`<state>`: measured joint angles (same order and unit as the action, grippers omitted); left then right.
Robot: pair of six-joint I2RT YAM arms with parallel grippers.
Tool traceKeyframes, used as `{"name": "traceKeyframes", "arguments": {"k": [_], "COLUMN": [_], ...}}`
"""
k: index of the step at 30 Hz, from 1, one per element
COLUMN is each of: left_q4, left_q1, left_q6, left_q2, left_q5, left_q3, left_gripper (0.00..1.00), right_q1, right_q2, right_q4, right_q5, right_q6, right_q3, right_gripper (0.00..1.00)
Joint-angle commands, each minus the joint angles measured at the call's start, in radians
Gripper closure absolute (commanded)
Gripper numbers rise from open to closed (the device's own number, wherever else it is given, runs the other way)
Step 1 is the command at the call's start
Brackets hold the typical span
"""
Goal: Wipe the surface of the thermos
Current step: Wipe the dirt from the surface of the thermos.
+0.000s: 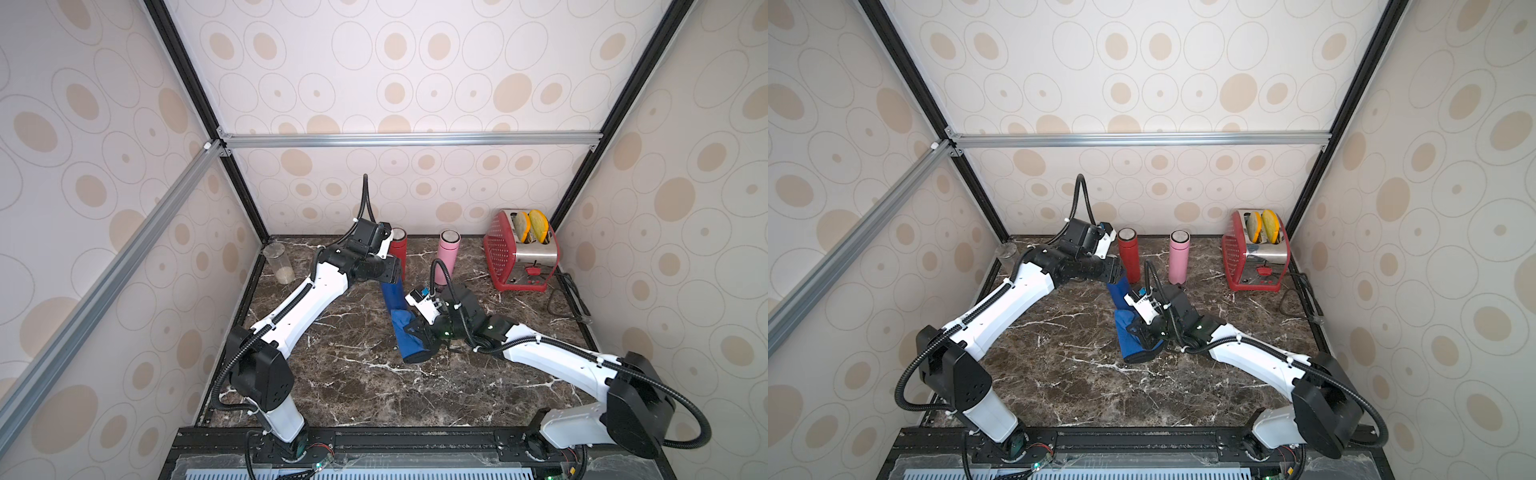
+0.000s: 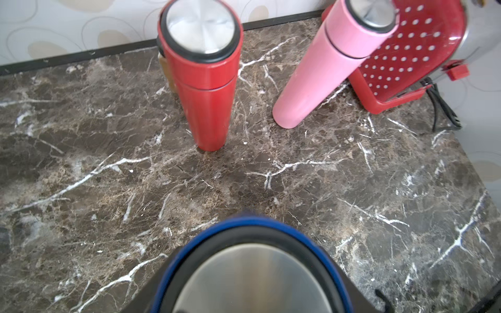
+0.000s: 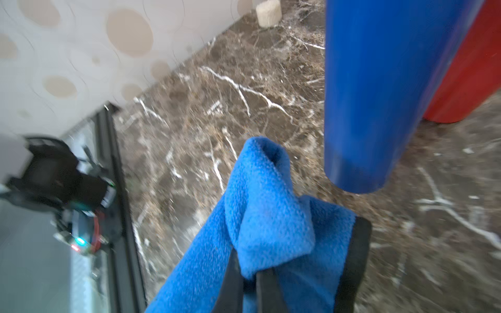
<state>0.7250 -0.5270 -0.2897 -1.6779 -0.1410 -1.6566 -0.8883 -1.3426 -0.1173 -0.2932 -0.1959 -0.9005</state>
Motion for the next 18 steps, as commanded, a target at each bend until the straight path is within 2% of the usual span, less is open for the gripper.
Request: {"name": "traceKeyframes", "arguments": {"k": [1,7,12,18], "left_q4": [0.092,0.228,0.254,0.236], "left_q1": [0.005,0.005,0.004,-0.015], "left_q6": [0.065,0.12,0.135,0.135], "left_q2": [-0.031,-0.099,-0.087,-0.052], "left_q5": [-0.045,-0.078,-0.067,-0.04], "left_q3": [-0.072,-0.155,-0.137,-0.079], "left_gripper": [1.0,1.0,1.0,1.0], "right_q1": [-0.063,-0.23,-0.321,-0.338], "right_q2": [0.05,0.044,-0.012,-0.13], "right_q4": [-0.171,-0.165,-0.061,0.004], "right_q5": [0.187,0.472,0.658,0.732], "right_q6": [0.249,0.549,0.775,0.961], "right_q3": [-0.023,-0.061,-0.077,-0.161], "right_gripper": [1.0,1.0,1.0,1.0]}}
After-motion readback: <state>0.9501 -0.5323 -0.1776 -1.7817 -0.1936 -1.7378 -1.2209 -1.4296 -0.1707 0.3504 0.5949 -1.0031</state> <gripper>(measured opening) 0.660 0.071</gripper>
